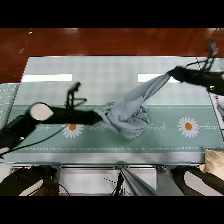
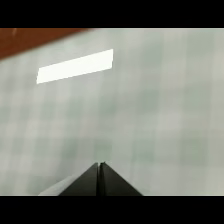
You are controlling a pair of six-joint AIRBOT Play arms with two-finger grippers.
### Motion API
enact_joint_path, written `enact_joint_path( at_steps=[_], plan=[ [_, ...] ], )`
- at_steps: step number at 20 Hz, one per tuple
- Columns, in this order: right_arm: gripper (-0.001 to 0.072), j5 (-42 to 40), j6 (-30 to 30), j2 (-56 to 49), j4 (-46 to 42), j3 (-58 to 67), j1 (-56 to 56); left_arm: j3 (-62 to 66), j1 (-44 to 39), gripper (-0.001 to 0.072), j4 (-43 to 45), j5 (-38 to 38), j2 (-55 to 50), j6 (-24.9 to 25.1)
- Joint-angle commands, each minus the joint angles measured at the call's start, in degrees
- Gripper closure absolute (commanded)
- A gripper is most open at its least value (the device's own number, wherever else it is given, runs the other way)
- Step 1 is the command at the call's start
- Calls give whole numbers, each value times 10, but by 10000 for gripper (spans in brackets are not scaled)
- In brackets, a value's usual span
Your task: Fold the shirts.
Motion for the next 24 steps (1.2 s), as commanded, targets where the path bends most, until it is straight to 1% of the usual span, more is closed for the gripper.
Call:
enact_joint_path(
  at_steps=[1,5,8,11,13,16,18,20,22,24],
  plan=[
    [693,17,-3,123,-18,66,-49,115,67,687,63,6,94,0],
    [693,7,1,207,-18,158,-92,264,134,687,156,6,188,0],
    [693,-38,23,244,-43,223,-108,363,158,687,226,3,228,0],
    [693,-59,76,261,-97,280,-112,435,158,687,229,2,245,-2],
    [693,-49,102,264,-98,311,-112,470,158,687,212,-8,250,-2],
    [693,-10,130,271,-103,346,-112,507,157,688,198,-51,254,-9],
    [693,31,153,278,-130,360,-112,526,157,687,198,-106,255,-50],
    [693,88,192,281,-184,377,-112,537,157,688,198,-170,255,-73],
    [693,175,230,280,-239,389,-112,537,157,688,199,-221,256,-113],
    [694,276,234,279,-294,389,-112,537,157,688,201,-268,253,-141]
  ],
)
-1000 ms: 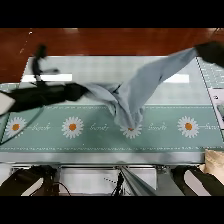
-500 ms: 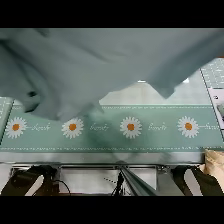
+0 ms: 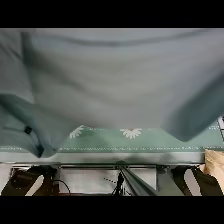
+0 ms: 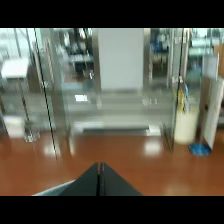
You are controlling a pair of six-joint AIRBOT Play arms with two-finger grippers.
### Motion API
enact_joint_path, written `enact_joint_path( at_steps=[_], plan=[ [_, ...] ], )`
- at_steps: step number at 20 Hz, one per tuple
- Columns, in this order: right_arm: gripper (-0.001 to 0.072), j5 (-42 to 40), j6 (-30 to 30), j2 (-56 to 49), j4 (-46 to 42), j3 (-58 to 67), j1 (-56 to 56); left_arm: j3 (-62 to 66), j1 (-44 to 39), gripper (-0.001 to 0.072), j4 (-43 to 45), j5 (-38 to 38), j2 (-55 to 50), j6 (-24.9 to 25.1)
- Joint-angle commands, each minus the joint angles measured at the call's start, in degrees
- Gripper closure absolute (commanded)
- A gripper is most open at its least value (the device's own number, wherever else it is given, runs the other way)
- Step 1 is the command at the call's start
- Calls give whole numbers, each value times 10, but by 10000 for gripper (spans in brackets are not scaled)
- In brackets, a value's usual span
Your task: Fold the shirts.
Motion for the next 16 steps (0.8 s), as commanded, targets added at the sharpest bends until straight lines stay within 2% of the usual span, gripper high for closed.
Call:
enact_joint_path(
  at_steps=[1,4,6,8,10,13,16],
  plan=[
    [693,179,39,-3,-116,12,0,7,0,688,13,-104,-4,-53],
    [694,231,41,-41,-205,12,23,-6,0,688,110,-179,-43,-82],
    [694,272,41,-94,-239,12,61,-28,0,688,120,-190,-96,-80],
    [694,290,38,-163,-239,12,104,-40,0,687,96,-183,-171,-38],
    [694,238,31,-236,-250,12,134,-40,1,687,99,-153,-254,26],
    [694,91,52,-343,-283,12,137,-40,10,687,126,-71,-369,84],
    [693,-4,97,-442,-282,12,137,-40,30,687,125,13,-472,89]
  ],
)
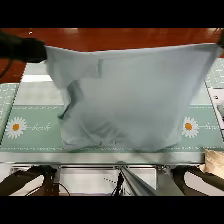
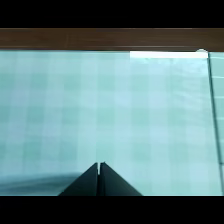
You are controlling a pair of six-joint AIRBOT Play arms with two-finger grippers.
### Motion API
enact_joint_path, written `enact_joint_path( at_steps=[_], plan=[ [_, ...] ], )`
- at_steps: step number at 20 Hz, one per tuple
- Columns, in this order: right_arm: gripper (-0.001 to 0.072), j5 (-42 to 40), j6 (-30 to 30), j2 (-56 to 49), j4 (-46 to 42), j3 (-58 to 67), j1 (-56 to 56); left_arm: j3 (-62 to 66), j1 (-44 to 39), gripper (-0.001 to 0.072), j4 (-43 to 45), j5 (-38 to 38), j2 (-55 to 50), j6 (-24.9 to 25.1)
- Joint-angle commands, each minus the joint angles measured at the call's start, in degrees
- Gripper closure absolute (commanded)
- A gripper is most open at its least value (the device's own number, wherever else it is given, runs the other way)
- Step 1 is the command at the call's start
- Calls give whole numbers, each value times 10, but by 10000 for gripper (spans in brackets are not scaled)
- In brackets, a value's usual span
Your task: Fold the shirts.
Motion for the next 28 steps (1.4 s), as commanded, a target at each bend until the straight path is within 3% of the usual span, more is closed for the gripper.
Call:
enact_joint_path(
  at_steps=[1,4,9,10,11,12,13,16,19,22,26,28],
  plan=[
    [693,-107,47,-117,2,0,7,-1,13,687,4,86,-130,30],
    [693,-70,54,-196,53,0,7,-1,12,687,-33,67,-228,29],
    [692,16,55,-270,61,0,7,-1,13,686,-87,3,-329,29],
    [658,22,45,-270,61,0,6,-1,13,674,-86,-10,-330,29],
    [506,32,31,-264,61,0,6,1,17,515,-86,-24,-327,29],
    [387,51,4,-254,59,0,4,7,24,280,-84,-44,-323,29],
    [369,76,-23,-240,59,0,0,17,35,138,-79,-72,-318,29],
    [368,175,-41,-192,56,0,-21,28,76,138,-80,-149,-279,20],
    [360,216,-32,-140,-19,-15,-56,-11,113,138,-79,-167,-201,26],
    [226,205,-33,-72,-7,-115,-120,-146,152,138,-78,-148,-100,50],
    [215,131,-59,24,60,-312,-205,-347,217,138,-85,-122,-4,68],
    [216,104,-70,57,84,-374,-225,-419,245,138,-129,-122,18,97]
  ],
)
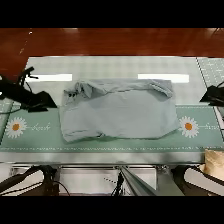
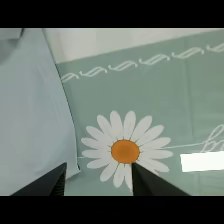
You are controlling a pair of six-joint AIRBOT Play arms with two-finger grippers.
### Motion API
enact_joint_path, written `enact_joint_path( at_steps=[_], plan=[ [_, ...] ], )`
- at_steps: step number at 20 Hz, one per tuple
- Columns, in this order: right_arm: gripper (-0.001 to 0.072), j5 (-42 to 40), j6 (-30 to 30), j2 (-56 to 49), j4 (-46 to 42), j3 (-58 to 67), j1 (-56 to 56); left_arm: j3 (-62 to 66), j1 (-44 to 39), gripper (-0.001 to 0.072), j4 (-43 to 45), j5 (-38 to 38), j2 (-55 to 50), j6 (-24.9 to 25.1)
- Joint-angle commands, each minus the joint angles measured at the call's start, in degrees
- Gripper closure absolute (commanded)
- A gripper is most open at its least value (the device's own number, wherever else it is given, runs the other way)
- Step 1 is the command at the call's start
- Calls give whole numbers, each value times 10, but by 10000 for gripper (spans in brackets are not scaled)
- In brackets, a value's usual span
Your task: Fold the shirts.
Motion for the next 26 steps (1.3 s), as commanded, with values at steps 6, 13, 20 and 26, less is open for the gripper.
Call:
enact_joint_path(
  at_steps=[6,13,20,26],
  plan=[
    [216,-77,-26,78,50,-146,-43,-252,58,110,-68,25,56,66],
    [217,-82,-28,78,49,-146,-43,-310,57,111,-71,119,53,87],
    [217,-79,-28,78,44,-146,-43,-311,42,291,-143,199,48,87],
    [217,-51,-25,78,-13,-146,-45,-310,-4,687,-149,177,29,112]
  ],
)
